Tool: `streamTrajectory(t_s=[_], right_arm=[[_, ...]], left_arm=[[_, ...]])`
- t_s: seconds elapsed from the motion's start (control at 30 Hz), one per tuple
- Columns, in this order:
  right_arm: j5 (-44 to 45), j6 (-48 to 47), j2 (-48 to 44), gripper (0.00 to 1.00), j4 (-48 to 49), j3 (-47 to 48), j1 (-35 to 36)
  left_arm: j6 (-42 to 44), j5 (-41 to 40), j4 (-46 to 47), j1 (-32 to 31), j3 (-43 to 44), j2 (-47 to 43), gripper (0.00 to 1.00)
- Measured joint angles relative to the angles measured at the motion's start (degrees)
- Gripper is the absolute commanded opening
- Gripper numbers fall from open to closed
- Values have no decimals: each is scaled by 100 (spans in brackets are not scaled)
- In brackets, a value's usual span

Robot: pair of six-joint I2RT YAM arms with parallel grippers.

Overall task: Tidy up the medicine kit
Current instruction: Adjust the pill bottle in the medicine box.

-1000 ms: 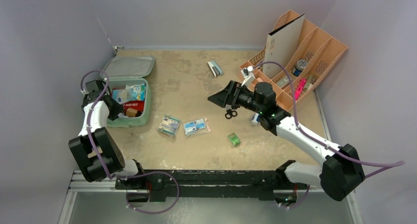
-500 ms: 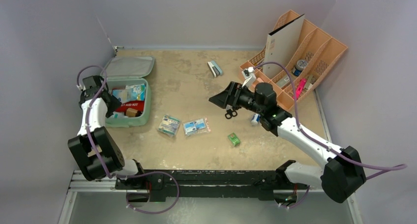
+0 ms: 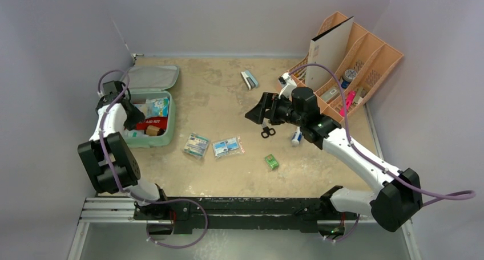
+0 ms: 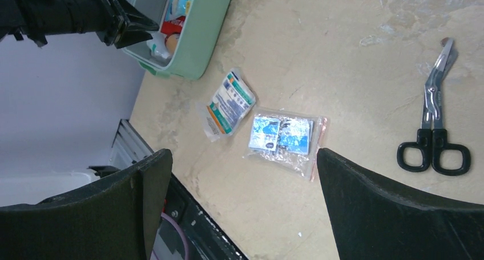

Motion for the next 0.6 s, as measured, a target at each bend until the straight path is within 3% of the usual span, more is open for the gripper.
streamTrajectory(t_s=[0.23, 0.6], right_arm=[[-2, -258, 20, 99, -343, 79, 0], [2, -354, 90, 99, -417, 85, 2]], left_arm=[[4, 332, -26, -50, 68, 485, 15], [-35, 535, -76, -50, 50, 485, 15]])
